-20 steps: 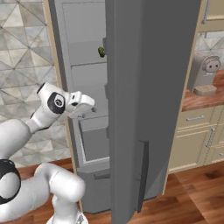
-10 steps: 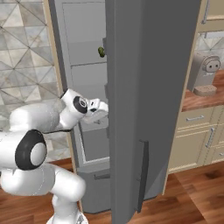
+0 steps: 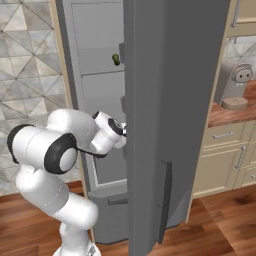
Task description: Open the fridge, remove the orange, squash, and chicken drumstick, and place them on any counter.
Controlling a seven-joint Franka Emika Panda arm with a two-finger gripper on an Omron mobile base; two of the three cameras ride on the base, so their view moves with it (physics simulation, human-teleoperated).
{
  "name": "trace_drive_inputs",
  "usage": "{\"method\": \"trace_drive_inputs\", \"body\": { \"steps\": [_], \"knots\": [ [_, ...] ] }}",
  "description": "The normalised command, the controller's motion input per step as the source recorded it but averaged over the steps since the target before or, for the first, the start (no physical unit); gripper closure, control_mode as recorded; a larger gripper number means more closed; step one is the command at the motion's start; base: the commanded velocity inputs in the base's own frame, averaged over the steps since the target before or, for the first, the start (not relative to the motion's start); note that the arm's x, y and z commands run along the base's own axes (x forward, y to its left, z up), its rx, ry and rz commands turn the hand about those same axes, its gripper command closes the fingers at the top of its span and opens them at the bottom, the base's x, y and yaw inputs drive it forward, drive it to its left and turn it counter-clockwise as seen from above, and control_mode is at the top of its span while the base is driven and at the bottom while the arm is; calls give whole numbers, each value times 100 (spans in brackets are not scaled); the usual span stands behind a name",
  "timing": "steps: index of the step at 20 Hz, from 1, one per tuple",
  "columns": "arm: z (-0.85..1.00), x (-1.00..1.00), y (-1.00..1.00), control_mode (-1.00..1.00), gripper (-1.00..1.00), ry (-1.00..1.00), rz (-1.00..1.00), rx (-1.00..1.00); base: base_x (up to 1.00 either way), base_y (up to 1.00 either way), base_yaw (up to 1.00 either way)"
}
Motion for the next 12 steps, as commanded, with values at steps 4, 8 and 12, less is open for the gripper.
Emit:
{"method": "trace_drive_inputs", "body": {
  "steps": [4,8,12],
  "knots": [
    [-31,0,-92,-100,-100,0,0,0,0,0,0],
    [-17,-16,-100,-100,-100,0,0,0,0,0,0],
    [0,-24,-100,-100,-100,-9,0,0,0,0,0]
  ]
}}
